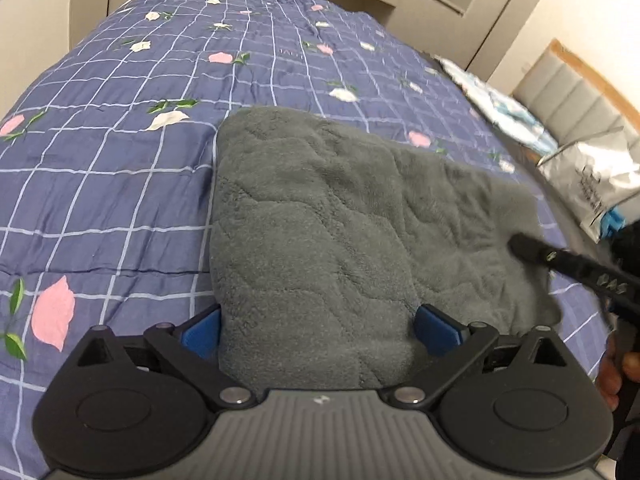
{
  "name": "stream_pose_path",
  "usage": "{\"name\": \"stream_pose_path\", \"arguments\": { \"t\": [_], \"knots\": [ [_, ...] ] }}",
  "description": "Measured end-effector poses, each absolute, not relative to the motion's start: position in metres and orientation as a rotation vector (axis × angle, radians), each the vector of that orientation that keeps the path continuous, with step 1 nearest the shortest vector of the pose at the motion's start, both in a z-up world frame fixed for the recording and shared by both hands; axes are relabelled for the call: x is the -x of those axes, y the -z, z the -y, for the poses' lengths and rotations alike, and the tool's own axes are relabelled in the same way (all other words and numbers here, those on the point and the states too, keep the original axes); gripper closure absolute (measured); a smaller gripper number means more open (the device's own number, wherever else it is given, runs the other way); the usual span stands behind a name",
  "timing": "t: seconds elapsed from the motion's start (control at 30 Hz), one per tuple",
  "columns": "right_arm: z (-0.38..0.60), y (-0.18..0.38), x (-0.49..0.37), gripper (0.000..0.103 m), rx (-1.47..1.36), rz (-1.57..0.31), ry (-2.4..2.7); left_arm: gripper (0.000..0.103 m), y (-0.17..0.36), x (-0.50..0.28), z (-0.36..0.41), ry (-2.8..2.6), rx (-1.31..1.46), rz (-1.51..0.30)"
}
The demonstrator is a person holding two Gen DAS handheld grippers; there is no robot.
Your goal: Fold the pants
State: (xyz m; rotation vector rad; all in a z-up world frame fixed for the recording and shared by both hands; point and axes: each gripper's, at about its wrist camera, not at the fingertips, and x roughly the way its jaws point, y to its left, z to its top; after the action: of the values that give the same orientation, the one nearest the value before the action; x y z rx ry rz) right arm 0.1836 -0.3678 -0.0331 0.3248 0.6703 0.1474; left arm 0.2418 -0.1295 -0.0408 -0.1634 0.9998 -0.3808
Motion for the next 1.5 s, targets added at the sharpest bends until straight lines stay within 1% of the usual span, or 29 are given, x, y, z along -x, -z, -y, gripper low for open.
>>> {"name": "stream_pose_path", "arguments": {
  "t": [0.07, 0.13, 0.27, 0.37, 0.53, 0.63, 0.67, 0.7, 0.73, 0.77, 0.8, 0.83, 0.87, 0.9, 0.93, 0.97, 1.2, 1.4, 1.5],
  "knots": [
    [0.371, 0.047, -0.181, 0.085, -0.359, -0.681, -0.128, 0.002, 0.043, -0.239, 0.13, 0.38, 0.149, -1.002],
    [0.373, 0.048, -0.179, 0.084, -0.405, -0.663, -0.119, 0.001, 0.042, -0.237, 0.129, 0.378, 0.145, -1.0],
    [0.365, 0.045, -0.177, 0.079, -0.357, -0.656, -0.111, 0.001, 0.039, -0.237, 0.127, 0.375, 0.148, -1.006],
    [0.36, 0.041, -0.177, 0.078, -0.318, -0.644, -0.104, 0.001, 0.036, -0.237, 0.125, 0.366, 0.139, -1.002],
    [0.357, 0.037, -0.176, 0.08, -0.265, -0.622, -0.086, 0.001, 0.027, -0.238, 0.12, 0.342, 0.11, -0.975],
    [0.355, 0.038, -0.175, 0.077, -0.241, -0.628, -0.079, 0.001, 0.021, -0.24, 0.117, 0.323, 0.099, -0.955],
    [0.354, 0.036, -0.174, 0.071, -0.228, -0.625, -0.071, 0.001, 0.019, -0.24, 0.115, 0.32, 0.099, -0.949],
    [0.353, 0.034, -0.173, 0.068, -0.21, -0.619, -0.062, 0.001, 0.017, -0.241, 0.113, 0.314, 0.098, -0.942],
    [0.352, 0.031, -0.171, 0.061, -0.188, -0.611, -0.048, 0.001, 0.014, -0.242, 0.111, 0.304, 0.099, -0.934],
    [0.351, 0.028, -0.17, 0.046, -0.169, -0.598, -0.034, 0.001, 0.012, -0.245, 0.109, 0.293, 0.101, -0.926],
    [0.35, 0.024, -0.168, 0.035, -0.153, -0.58, -0.021, 0.001, 0.01, -0.248, 0.106, 0.281, 0.105, -0.917],
    [0.349, 0.021, -0.168, 0.018, -0.139, -0.561, -0.012, 0.001, 0.008, -0.252, 0.104, 0.266, 0.109, -0.909],
    [0.348, 0.018, -0.168, 0.013, -0.123, -0.541, -0.007, 0.001, 0.007, -0.256, 0.102, 0.248, 0.113, -0.903],
    [0.345, 0.015, -0.169, 0.012, -0.107, -0.524, -0.006, 0.001, 0.006, -0.261, 0.099, 0.227, 0.116, -0.898],
    [0.342, 0.013, -0.171, 0.008, -0.092, -0.512, -0.003, 0.001, 0.005, -0.266, 0.097, 0.21, 0.118, -0.894],
    [0.339, 0.011, -0.174, 0.001, -0.08, -0.501, 0.001, 0.001, 0.005, -0.271, 0.095, 0.198, 0.119, -0.89],
    [0.316, 0.021, -0.207, 0.001, -0.038, -0.515, -0.027, 0.001, 0.023, -0.308, 0.093, 0.128, 0.088, -0.907],
    [0.314, 0.044, -0.23, 0.001, 0.051, -0.566, 0.086, 0.001, 0.038, -0.309, 0.119, 0.154, 0.048, -0.874],
    [0.324, 0.054, -0.237, 0.001, 0.022, -0.588, 0.074, 0.001, 0.049, -0.308, 0.132, 0.158, 0.051, -0.856]
  ]
}}
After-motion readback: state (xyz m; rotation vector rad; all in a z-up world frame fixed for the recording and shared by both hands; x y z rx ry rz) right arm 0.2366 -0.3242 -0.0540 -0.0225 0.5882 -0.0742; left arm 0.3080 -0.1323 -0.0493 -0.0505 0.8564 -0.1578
